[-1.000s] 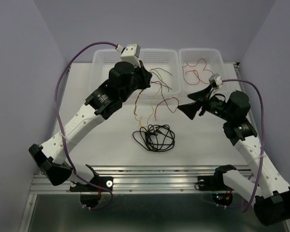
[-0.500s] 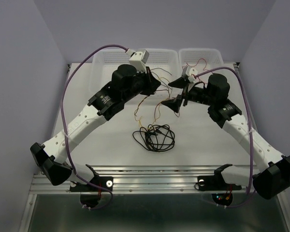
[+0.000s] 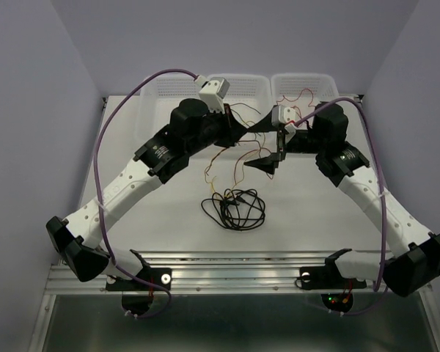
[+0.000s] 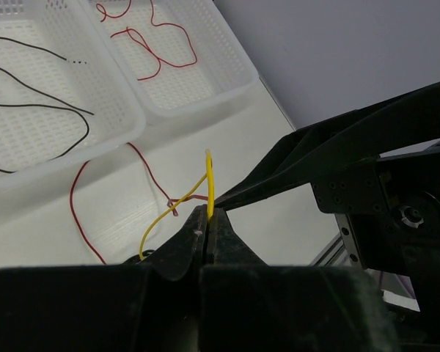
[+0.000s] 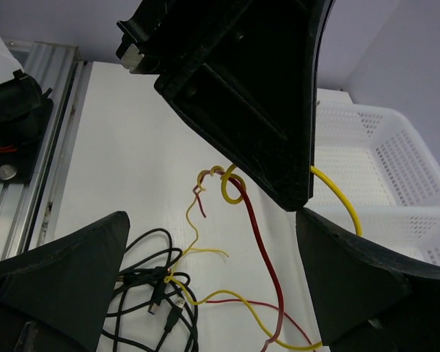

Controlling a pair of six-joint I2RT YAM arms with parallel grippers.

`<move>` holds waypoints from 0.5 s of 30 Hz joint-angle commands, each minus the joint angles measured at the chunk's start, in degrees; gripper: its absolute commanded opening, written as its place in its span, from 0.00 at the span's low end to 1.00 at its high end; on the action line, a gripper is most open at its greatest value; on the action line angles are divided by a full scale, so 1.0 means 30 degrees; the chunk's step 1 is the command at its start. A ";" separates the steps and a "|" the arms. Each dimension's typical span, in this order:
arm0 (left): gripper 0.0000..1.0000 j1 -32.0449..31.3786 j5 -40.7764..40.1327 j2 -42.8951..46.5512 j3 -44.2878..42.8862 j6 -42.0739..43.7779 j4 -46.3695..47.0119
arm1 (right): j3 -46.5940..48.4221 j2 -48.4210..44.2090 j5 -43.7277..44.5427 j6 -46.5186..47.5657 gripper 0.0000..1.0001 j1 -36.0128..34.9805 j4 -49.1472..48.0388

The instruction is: Untangle the cables

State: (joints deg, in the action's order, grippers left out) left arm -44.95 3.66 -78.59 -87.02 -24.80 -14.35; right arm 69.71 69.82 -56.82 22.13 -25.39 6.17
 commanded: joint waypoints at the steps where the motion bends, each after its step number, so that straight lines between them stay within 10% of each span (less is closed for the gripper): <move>1: 0.00 -0.0105 0.0742 0.0502 0.0120 -0.0025 0.1237 | 0.1224 0.0952 -0.0924 0.1614 1.00 -0.0239 0.1542; 9: 0.00 -0.0134 0.0743 0.0707 0.0531 0.0092 0.1355 | 0.1547 0.2506 -0.0016 0.1208 0.88 -0.0649 0.0754; 14: 0.00 -0.0134 -0.2086 0.0766 0.0474 -0.0201 0.0274 | 0.0730 0.2334 0.1065 -0.0809 0.01 -0.0649 -0.0823; 15: 0.00 -0.0134 -0.2737 0.0766 0.0386 -0.0375 0.0039 | 0.0321 0.2041 0.1648 -0.2351 0.01 -0.0649 -0.2423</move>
State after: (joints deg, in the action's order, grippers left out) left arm -45.01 2.44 -78.56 -85.56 -25.08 -13.98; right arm 71.79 78.70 -55.53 23.03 -26.76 9.02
